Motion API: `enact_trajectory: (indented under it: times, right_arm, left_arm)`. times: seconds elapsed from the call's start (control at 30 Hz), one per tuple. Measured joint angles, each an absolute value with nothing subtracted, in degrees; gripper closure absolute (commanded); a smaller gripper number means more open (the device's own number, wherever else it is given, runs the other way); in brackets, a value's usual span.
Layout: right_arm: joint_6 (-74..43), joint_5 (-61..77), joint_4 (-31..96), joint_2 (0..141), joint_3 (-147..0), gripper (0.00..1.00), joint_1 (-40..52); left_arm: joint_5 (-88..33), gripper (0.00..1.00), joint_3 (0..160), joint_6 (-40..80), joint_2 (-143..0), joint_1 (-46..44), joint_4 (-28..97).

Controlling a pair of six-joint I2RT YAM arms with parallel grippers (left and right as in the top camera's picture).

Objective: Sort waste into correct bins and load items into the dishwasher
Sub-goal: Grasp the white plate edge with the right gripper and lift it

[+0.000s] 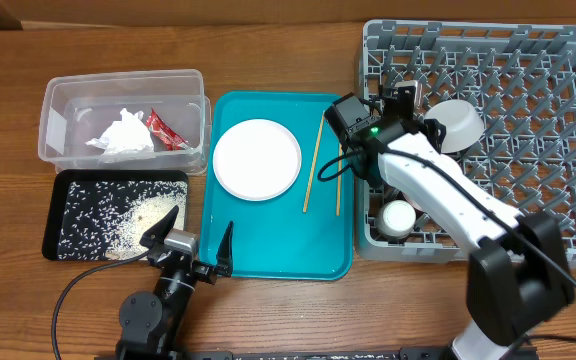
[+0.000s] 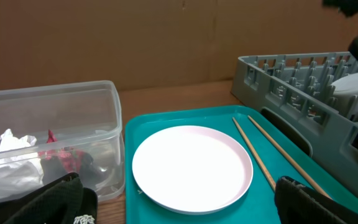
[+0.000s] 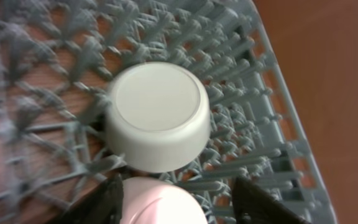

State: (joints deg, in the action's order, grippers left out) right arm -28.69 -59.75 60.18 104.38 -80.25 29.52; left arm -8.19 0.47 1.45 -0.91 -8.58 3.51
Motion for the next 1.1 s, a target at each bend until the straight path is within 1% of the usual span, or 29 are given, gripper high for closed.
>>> enact_trajectory:
  times: [0.03, 0.1, 0.27, 0.33, 0.37, 0.43, 0.47, 0.53, 0.7, 0.77, 0.83, 0.87, 1.1]
  right_arm:
    - [-29.19, -58.0, 59.68, 102.67, -80.25, 0.39, 30.17]
    - [-29.98, -51.64, 57.71, 97.84, -80.68, 0.44, 31.51]
    - [-28.47, -21.54, 50.43, 91.31, -82.56, 0.47, 32.4]
    - [-28.45, -10.0, 48.66, 91.53, -82.56, 0.47, 32.69]
    - [-29.65, 0.05, 47.99, 93.49, -82.32, 0.47, 33.19]
    - [-32.38, 4.8, 47.79, 96.6, -82.11, 0.47, 34.3]
    - [-34.72, 7.6, 46.46, 101.3, -82.04, 0.49, 35.57]
    - [-37.19, 9.3, 45.45, 105.47, -81.73, 0.53, 36.51]
    - [-42.22, 12.01, 40.8, 115.63, -81.03, 0.56, 37.65]
    - [-45.12, 12.27, 40.27, 117.69, -80.86, 0.73, 37.58]
    - [-46.57, 12.58, 40.01, 118.1, -80.86, 0.94, 37.58]
    - [-47.24, 12.62, 39.81, 118.19, -80.86, 0.96, 37.58]
    - [-48.66, 13.23, 41.65, 118.17, -80.88, 0.96, 37.56]
  left_arm:
    - [-8.19, 0.0, 0.47, 1.45, -0.91, -8.58, 3.49]
    - [-8.19, 0.0, 0.47, 1.45, -0.91, -8.58, 3.51]
    - [-8.19, 0.0, 0.47, 1.45, -0.91, -8.58, 3.51]
    - [-8.19, 0.0, 0.47, 1.45, -0.91, -8.58, 3.51]
    - [-8.19, 0.0, 0.47, 1.45, -0.91, -8.58, 3.51]
    - [-8.19, 0.0, 0.47, 1.45, -0.91, -8.58, 3.51]
    - [-8.19, 0.0, 0.47, 1.45, -0.91, -8.58, 3.51]
    - [-8.19, 0.0, 0.47, 1.45, -0.91, -8.58, 3.53]
    - [-8.19, 0.0, 0.47, 1.45, -0.91, -8.58, 3.51]
    - [-8.19, 0.0, 0.47, 1.45, -0.91, -8.58, 3.51]
    - [-8.19, 0.0, 0.47, 1.45, -0.91, -8.58, 3.51]
    - [-8.19, 0.0, 0.47, 1.45, -0.91, -8.58, 3.51]
    - [-8.19, 0.0, 0.47, 1.45, -0.91, -8.58, 3.51]
